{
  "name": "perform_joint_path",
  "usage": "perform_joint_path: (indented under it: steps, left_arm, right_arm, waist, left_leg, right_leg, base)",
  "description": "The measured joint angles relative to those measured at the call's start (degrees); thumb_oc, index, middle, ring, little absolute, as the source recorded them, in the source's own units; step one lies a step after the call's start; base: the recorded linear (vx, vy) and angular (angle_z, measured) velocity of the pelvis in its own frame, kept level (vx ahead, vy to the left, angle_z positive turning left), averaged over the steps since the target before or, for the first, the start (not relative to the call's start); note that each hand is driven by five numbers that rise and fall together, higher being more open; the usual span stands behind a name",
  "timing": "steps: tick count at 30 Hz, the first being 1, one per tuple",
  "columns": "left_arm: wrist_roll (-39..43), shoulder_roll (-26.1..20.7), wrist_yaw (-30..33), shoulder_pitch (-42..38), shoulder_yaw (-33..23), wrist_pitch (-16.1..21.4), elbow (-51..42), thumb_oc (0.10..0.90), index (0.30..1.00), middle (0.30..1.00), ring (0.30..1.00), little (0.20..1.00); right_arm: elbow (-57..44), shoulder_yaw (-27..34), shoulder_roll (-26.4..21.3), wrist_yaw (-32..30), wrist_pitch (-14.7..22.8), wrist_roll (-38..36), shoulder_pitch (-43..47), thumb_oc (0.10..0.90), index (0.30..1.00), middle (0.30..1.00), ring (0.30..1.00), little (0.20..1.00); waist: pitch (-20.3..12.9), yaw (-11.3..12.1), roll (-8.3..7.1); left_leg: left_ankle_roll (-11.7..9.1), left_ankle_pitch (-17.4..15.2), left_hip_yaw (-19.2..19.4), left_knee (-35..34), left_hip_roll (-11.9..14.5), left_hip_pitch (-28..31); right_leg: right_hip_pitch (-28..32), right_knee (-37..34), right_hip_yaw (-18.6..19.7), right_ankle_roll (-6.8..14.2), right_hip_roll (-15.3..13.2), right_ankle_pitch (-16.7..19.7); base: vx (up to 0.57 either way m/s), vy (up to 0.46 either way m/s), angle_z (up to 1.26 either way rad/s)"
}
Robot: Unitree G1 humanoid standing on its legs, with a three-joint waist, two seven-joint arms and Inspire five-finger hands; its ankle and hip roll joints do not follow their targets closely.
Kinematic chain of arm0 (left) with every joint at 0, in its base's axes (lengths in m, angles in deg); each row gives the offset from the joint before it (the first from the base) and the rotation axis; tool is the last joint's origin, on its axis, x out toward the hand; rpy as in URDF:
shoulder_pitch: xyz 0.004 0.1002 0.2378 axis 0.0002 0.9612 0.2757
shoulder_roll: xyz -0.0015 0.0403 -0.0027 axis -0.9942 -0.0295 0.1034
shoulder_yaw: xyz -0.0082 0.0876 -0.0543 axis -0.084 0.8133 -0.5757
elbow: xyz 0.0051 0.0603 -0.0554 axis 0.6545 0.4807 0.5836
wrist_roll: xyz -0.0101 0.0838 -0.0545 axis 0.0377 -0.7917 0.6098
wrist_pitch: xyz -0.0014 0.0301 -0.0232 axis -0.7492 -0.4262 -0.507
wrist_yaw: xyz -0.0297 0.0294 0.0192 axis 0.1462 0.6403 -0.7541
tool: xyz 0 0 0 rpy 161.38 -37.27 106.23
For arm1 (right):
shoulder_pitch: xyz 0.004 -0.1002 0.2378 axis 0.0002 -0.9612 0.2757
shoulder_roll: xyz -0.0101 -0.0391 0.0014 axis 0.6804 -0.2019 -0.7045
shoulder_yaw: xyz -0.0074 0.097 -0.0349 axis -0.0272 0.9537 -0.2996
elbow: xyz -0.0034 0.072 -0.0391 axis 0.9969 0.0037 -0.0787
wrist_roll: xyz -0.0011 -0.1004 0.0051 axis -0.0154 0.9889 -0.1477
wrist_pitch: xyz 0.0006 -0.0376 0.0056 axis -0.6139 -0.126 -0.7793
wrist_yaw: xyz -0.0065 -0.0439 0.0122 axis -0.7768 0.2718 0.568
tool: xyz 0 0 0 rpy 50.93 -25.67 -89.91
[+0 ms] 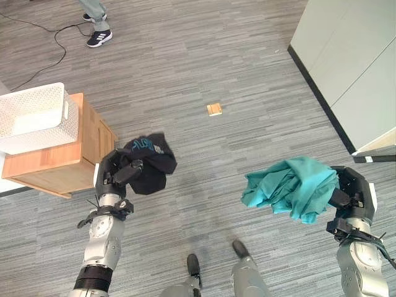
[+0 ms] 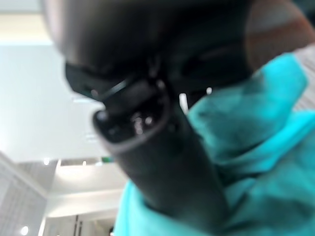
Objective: Pick up bed clothes into laundry basket.
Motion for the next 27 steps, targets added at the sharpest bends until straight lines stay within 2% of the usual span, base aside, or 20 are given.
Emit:
perform_joint_path:
  steps: [1, 2, 3, 4, 5, 7, 8, 9, 10, 11, 12, 13, 14, 16, 17, 18, 20, 22, 23, 27]
  left_arm:
    - [-0.1, 0.1, -0.3, 1.1, 0.3, -0.1, 0.1, 0.400, 0.300, 0.300, 0.300, 0.300]
    - [0.0, 1.0, -0.3, 1.7, 0.2, 0.0, 0.1, 0.400, 0.300, 0.300, 0.300, 0.300]
    - [0.0, 1.8, -0.3, 3.5, 0.5, 0.0, 0.1, 0.400, 0.300, 0.300, 0.300, 0.300]
    - [0.0, 2.1, -0.3, 3.9, 0.7, 0.0, 0.1, 0.400, 0.300, 0.300, 0.300, 0.300]
    - [0.0, 3.0, -1.0, 4.3, 1.0, 0.0, 0.1, 0.400, 0.300, 0.300, 0.300, 0.300]
    - [-0.1, 3.4, -1.5, 4.2, 1.9, 0.0, 0.1, 0.400, 0.300, 0.300, 0.300, 0.300]
    - [-0.2, 3.4, -1.7, 4.2, 2.5, 0.0, 0.1, 0.400, 0.300, 0.300, 0.300, 0.300]
    - [0.0, 4.3, -1.6, 4.1, 2.6, 0.0, -0.2, 0.400, 0.300, 0.300, 0.300, 0.300]
    - [0.1, 5.2, -1.7, 4.5, 2.4, 0.1, -0.3, 0.400, 0.300, 0.300, 0.300, 0.300]
    - [0.4, 6.5, -1.6, 3.2, 2.4, 0.1, 0.7, 0.400, 0.300, 0.300, 0.300, 0.300]
    - [1.3, 6.6, -1.4, 3.6, 2.5, 0.1, 0.7, 0.400, 0.300, 0.300, 0.300, 0.300]
    - [1.2, 6.7, -1.6, 4.8, 2.5, 0.1, 0.9, 0.400, 0.300, 0.300, 0.300, 0.300]
    - [1.2, 6.6, -1.7, 4.7, 2.7, 0.1, 0.5, 0.400, 0.300, 0.300, 0.300, 0.300]
    - [1.3, 6.0, -1.7, 6.1, 2.4, 0.2, -0.5, 0.400, 0.300, 0.300, 0.300, 0.300]
    - [1.2, 5.1, -1.8, 7.5, 2.3, 0.2, -1.2, 0.400, 0.300, 0.300, 0.300, 0.300]
    - [1.2, 4.5, -1.7, 8.3, 1.9, 0.1, -1.2, 0.400, 0.300, 0.300, 0.300, 0.300]
    - [1.1, 4.3, -1.7, 9.4, 0.6, 0.2, -1.3, 0.400, 0.300, 0.300, 0.300, 0.300]
    - [1.1, 4.3, -1.4, 11.9, -1.1, 0.1, -2.4, 0.400, 0.300, 0.300, 0.300, 0.300]
    - [1.1, 4.0, -1.1, 12.5, -1.8, 0.1, -2.9, 0.400, 0.300, 0.300, 0.300, 0.300]
    - [1.0, 4.0, -0.1, 14.2, -3.3, 0.1, -2.9, 0.400, 0.300, 0.300, 0.300, 0.300]
  right_arm:
    - [0.0, 0.0, 1.2, 0.0, 0.0, -0.3, -1.2, 0.400, 0.300, 0.300, 0.300, 0.300]
    - [0.8, 0.0, 1.1, 0.1, 0.0, -0.3, -0.6, 0.400, 0.300, 0.300, 0.300, 0.300]
    - [1.8, -0.1, 1.1, 0.1, -0.1, -0.3, 0.3, 0.400, 0.300, 0.300, 0.300, 0.300]
    - [1.8, -0.1, 1.1, 0.1, -0.1, -0.3, 0.3, 0.400, 0.300, 0.300, 0.300, 0.300]
    - [1.6, -0.1, -0.5, 0.2, -0.2, -0.2, 0.4, 0.400, 0.300, 0.300, 0.300, 0.300]
    - [1.4, -0.1, -2.8, 0.5, -0.2, -0.2, 0.4, 0.400, 0.300, 0.300, 0.300, 0.300]
    - [1.2, 0.1, -4.4, 0.7, -0.1, 0.0, 0.6, 0.400, 0.300, 0.300, 0.300, 0.300]
    - [0.4, -1.2, -9.6, 1.9, -0.3, 0.1, 1.7, 0.400, 0.300, 0.300, 0.300, 0.300]
    - [-0.7, -1.9, -10.8, 2.2, -0.2, -0.1, 2.5, 0.400, 0.300, 0.300, 0.300, 0.300]
    - [-1.0, -1.4, -10.9, 2.4, 0.4, -0.7, 3.3, 0.400, 0.300, 0.300, 0.300, 0.300]
    - [-1.1, -2.1, -10.9, 2.8, 0.4, -0.6, 4.1, 0.400, 0.300, 0.300, 0.300, 0.300]
    - [-1.2, -3.8, -11.3, 3.4, 1.0, -1.3, 6.7, 0.400, 0.300, 0.300, 0.300, 0.300]
    - [-1.4, -4.9, -11.6, 3.6, 1.2, -2.5, 7.3, 0.400, 0.300, 0.300, 0.300, 0.300]
    - [-1.8, -6.4, -11.2, 4.1, 1.1, -2.6, 8.4, 0.400, 0.300, 0.300, 0.300, 0.300]
    - [-3.0, -6.8, -10.1, 4.8, 0.9, -2.6, 7.7, 0.400, 0.300, 0.300, 0.300, 0.300]
    - [-3.9, -6.9, -9.8, 5.6, 0.9, -2.5, 6.7, 0.400, 0.300, 0.300, 0.300, 0.300]
    - [-3.5, -6.3, -9.6, 6.3, 0.3, -2.4, 6.3, 0.400, 0.300, 0.300, 0.300, 0.300]
    - [-3.0, -4.5, -6.8, 6.5, -0.1, -2.5, 5.0, 0.400, 0.300, 0.300, 0.300, 0.300]
    - [-2.9, -3.2, -4.5, 6.2, -0.1, -2.7, 3.6, 0.400, 0.300, 0.300, 0.300, 0.300]
    - [-2.4, -3.8, -1.4, 6.8, -1.5, -2.6, 0.4, 0.400, 0.300, 0.300, 0.300, 0.300]
  waist:
    - [0.0, -1.8, -2.14]
    - [0.4, -1.0, -1.85]
    - [0.1, -1.0, -0.19]
    - [0.1, -1.1, -0.01]
    - [0.1, -1.6, 0.79]
    - [0.2, -2.5, 0.73]
    - [0.2, -2.5, 0.73]
    - [0.1, -2.9, 0.12]
    - [0.3, -2.3, 0.34]
    - [-0.2, -2.8, -1.10]
    - [-0.4, -2.6, -1.47]
    - [-0.4, -1.0, -0.78]
    - [-0.4, -2.2, -1.57]
    - [-0.3, 0.0, -2.37]
    - [-0.7, 2.0, -3.42]
    - [-0.8, 2.1, -3.58]
    - [-0.8, 3.4, -2.63]
    - [-1.1, 3.7, -1.22]
    - [-1.0, 3.6, -0.23]
    - [-0.8, 4.1, -0.18]
  left_leg:
    - [-2.1, -0.5, -1.3, -0.1, -1.3, 1.7]
    - [-3.2, -1.0, -1.0, -0.1, -0.3, 2.3]
    - [-4.8, -2.3, -1.2, -0.4, 2.4, 2.4]
    - [-5.8, -2.2, -1.2, -0.4, 3.2, 2.6]
    - [-7.2, -2.3, -2.5, -0.3, 6.7, 2.4]
    - [-7.5, -2.1, -5.1, 0.7, 8.5, 1.9]
    - [-8.6, -1.4, -6.2, 0.8, 9.2, 1.9]
    - [-10.0, 0.0, -8.3, 1.1, 10.8, 2.0]
    - [-10.2, 1.6, -8.3, 1.8, 10.3, 0.7]
    - [-11.1, 3.1, -9.2, 5.1, 9.7, -1.7]
    - [-10.7, 4.7, -9.0, 4.0, 9.8, -1.4]
    - [-9.1, 6.6, -8.5, 3.9, 9.7, -2.6]
    - [-9.4, 8.4, -8.4, 3.6, 9.6, -3.6]
    - [-6.6, 3.9, -3.1, 8.3, 8.7, -4.5]
    - [-8.3, 0.3, 0.5, 13.9, 7.9, -3.9]
    - [-10.2, -1.6, 1.1, 14.0, 7.4, -2.0]
    - [-11.2, -2.3, 0.6, 7.5, 6.0, 3.9]
    - [-10.2, -1.6, -0.4, 2.0, 4.3, 7.9]
    - [-9.0, -2.4, 0.6, 0.9, 4.7, 8.2]
    - [-8.5, -3.2, 0.4, 0.8, 4.3, 8.0]
  right_leg:
    - [3.4, 2.1, -1.1, 0.5, -0.3, 2.5]
    - [3.9, 2.1, -0.9, 0.3, 0.3, 1.7]
    - [4.4, 2.7, -1.0, -0.1, 3.1, 0.9]
    - [4.7, 2.7, -1.3, -0.2, 3.8, 1.0]
    - [5.3, 3.8, -4.2, -1.7, 6.9, 0.7]
    - [6.0, 5.1, -7.1, -3.3, 8.9, 0.0]
    - [6.0, 6.3, -8.3, -4.4, 9.8, -0.6]
    - [5.8, 8.3, -12.0, -7.2, 10.4, -1.0]
    - [6.1, 9.0, -12.8, -7.1, 11.8, -2.1]
    - [5.3, 12.2, -13.1, -8.5, 11.5, -3.3]
    - [5.2, 12.9, -13.3, -8.9, 11.3, -3.7]
    - [5.0, 15.7, -13.4, -9.4, 13.8, -6.4]
    - [3.9, 17.7, -12.3, -12.8, 14.3, -7.4]
    - [2.9, 18.0, -16.6, -15.5, 12.5, -6.7]
    - [3.1, 16.4, -17.8, -15.2, 10.9, -4.7]
    - [3.2, 14.6, -19.3, -14.7, 9.9, -4.4]
    - [2.9, 13.6, -20.2, -13.9, 10.0, -3.2]
    - [3.0, 11.7, -20.7, -13.2, 11.0, -2.2]
    - [2.9, 11.4, -20.8, -12.9, 12.4, -1.7]
    - [2.9, 10.7, -20.5, -11.3, 12.0, -0.6]
  base:
    - [0.24, -0.146, 0.66]
    - [0.27, -0.204, 0.56]
    - [0.34, -0.399, -0.10]
    - [0.34, -0.529, 0.30]
    - [0.28, -0.563, 0.50]
    - [0.14, -0.420, 0.71]
    - [0.11, -0.618, 0.94]
    - [0.03, -0.447, 0.82]
    - [0.06, -0.556, 1.24]
    - [-0.02, -0.263, 0.97]
    - [-0.03, -0.394, 1.20]
    - [-0.12, -0.459, 1.42]
    - [-0.10, -0.329, 1.63]
    - [-0.09, -0.177, 1.12]
    - [-0.10, -0.168, 1.09]
    - [-0.06, -0.133, 1.19]
    - [0.01, -0.060, 1.03]
    - [0.01, 0.004, 0.76]
    - [-0.01, 0.005, 0.62]
    - [0.00, 0.019, 0.08]
